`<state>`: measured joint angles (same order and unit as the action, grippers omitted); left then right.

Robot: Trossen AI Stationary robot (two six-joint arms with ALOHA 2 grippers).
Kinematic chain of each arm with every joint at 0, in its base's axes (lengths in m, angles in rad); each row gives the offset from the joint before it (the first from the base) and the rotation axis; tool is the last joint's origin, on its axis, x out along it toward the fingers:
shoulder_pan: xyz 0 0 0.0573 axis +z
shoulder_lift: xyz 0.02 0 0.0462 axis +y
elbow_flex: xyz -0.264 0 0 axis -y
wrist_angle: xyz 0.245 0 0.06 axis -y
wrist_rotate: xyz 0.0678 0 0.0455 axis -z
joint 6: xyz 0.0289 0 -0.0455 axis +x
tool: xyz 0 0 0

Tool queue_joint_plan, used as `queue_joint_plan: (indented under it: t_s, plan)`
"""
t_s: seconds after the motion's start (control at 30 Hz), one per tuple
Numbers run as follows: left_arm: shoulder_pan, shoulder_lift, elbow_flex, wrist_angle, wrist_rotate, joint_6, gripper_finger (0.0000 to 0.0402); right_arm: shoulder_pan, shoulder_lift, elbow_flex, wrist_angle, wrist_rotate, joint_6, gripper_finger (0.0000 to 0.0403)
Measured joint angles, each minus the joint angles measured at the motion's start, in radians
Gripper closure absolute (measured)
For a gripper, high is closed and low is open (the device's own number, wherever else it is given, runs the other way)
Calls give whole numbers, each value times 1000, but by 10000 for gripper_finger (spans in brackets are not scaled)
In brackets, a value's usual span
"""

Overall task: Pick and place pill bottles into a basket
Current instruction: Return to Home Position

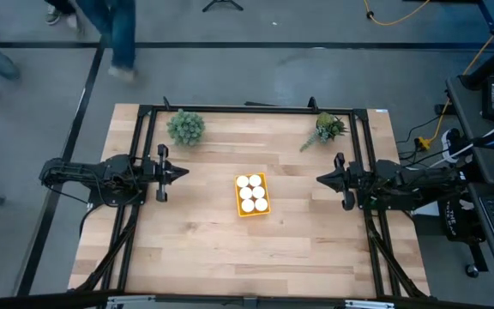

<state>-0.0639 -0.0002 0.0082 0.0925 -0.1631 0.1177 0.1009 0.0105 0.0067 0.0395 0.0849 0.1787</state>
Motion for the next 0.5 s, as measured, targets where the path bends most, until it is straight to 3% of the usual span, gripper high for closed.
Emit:
queue_joint_plan:
  t_s: [0.27, 0.5]
  plan:
    - [0, 0, 0, 0, 0, 0, 394, 0, 0, 0, 0, 0, -49, 396]
    - [0, 0, 0, 0, 0, 0, 397, 0, 0, 0, 0, 0, 23, 396]
